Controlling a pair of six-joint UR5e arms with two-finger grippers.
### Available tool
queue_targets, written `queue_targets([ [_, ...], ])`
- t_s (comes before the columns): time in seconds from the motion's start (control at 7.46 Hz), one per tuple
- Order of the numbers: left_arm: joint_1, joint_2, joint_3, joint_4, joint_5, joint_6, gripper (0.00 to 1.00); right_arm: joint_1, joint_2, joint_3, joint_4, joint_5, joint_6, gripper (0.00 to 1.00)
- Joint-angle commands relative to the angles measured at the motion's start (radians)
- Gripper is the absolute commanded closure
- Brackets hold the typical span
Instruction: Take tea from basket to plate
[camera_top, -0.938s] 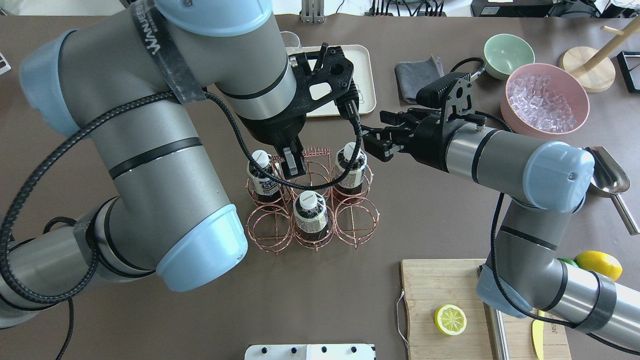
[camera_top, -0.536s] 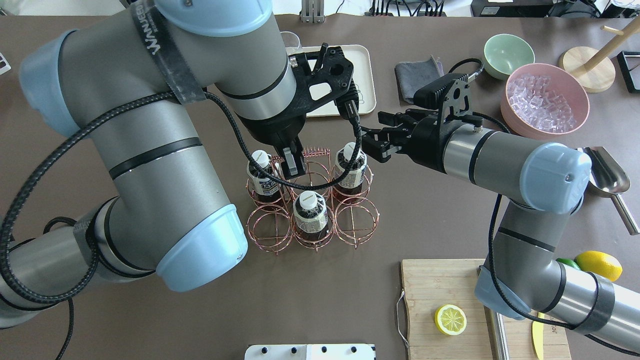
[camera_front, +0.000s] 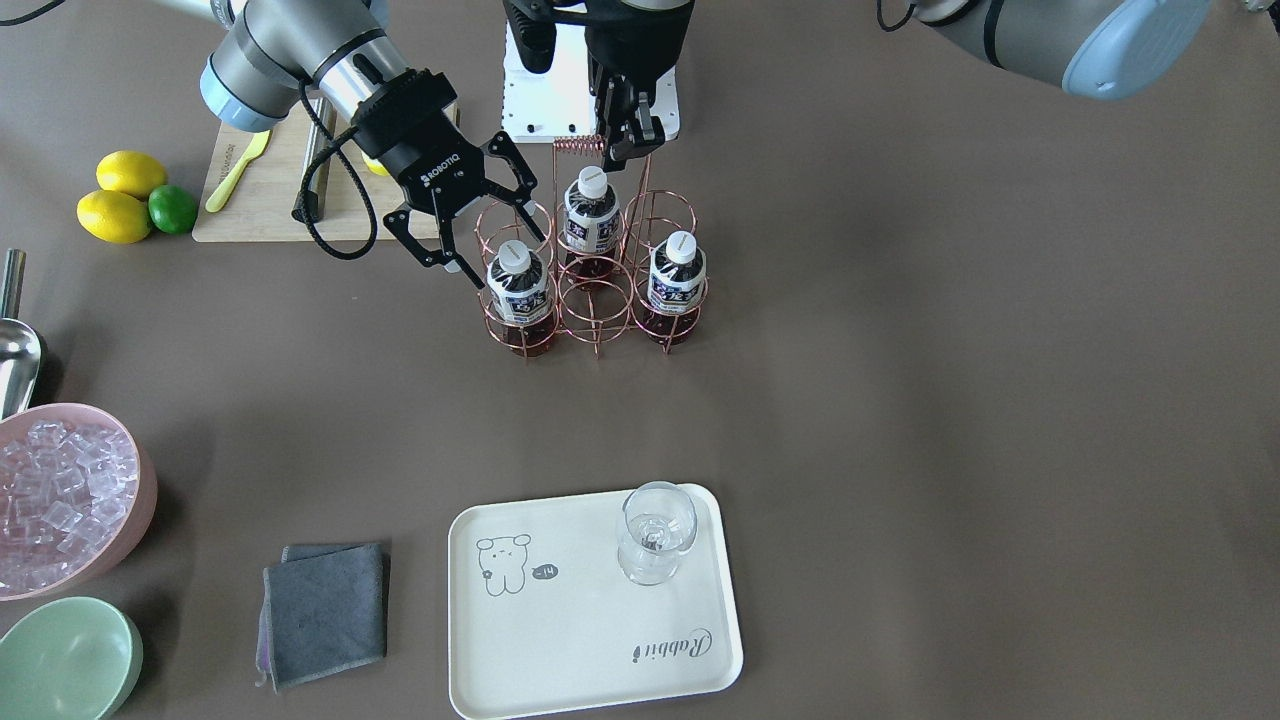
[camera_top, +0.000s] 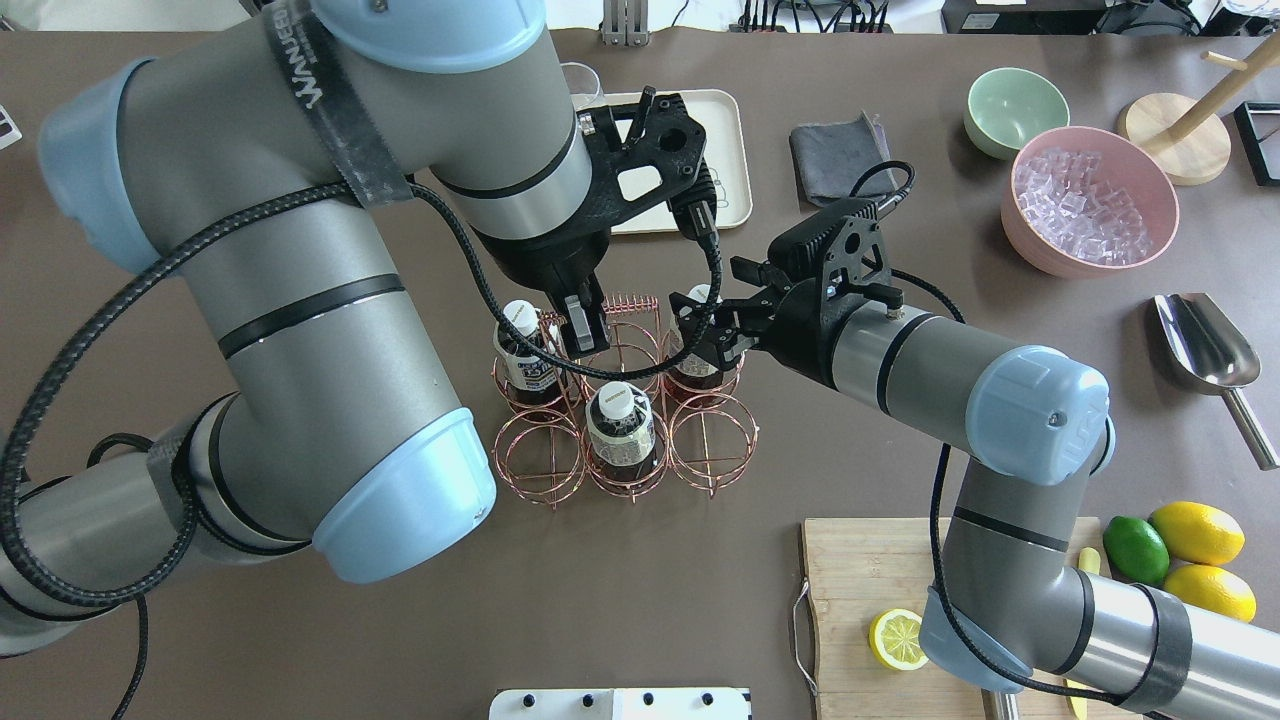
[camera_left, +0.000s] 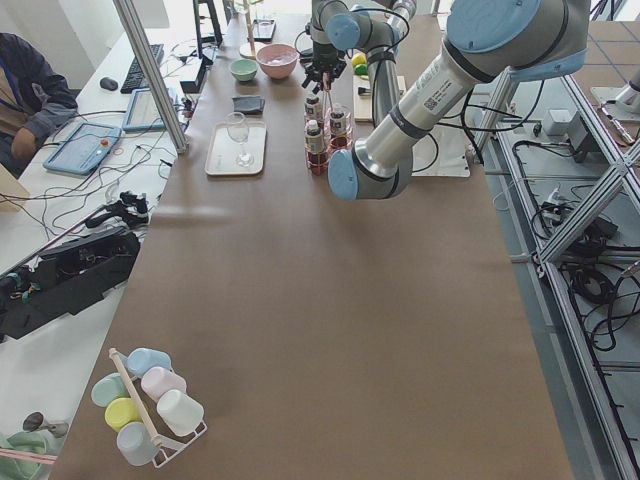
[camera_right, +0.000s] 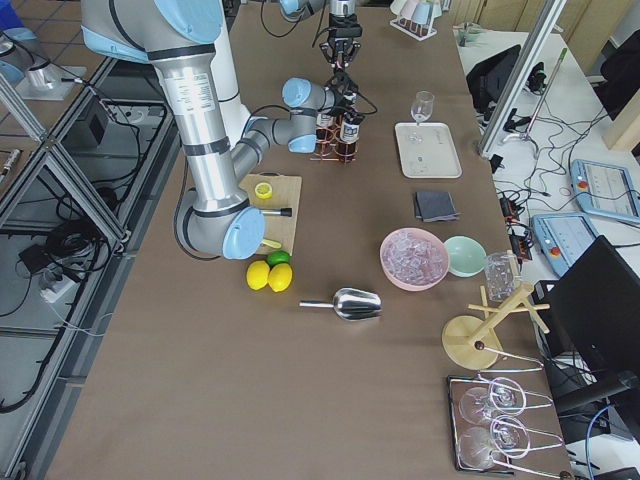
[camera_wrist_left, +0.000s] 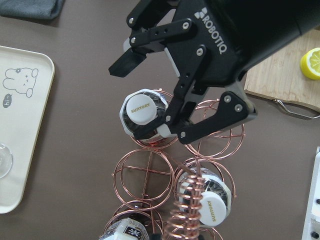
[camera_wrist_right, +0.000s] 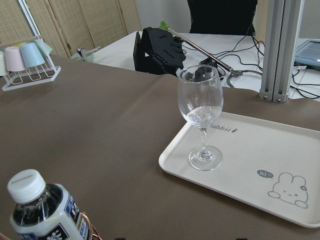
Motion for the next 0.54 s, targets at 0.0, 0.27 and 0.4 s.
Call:
queue_targets([
  [0.0,0.000,0.000,0.001,0.001,0.000,0.000,1.00,-0.002,0.006,-0.015,-0.002,-0.004,-0.015,0.21],
  [0.27,0.000,0.000,0.006,0.000,0.000,0.002,1.00,-0.003,0.006,-0.024,-0.002,-0.003,-0.017,0.21],
  [0.4,0.000,0.000,0.003,0.000,0.000,0.002,1.00,-0.003,0.004,-0.026,-0.002,-0.003,-0.021,0.23],
])
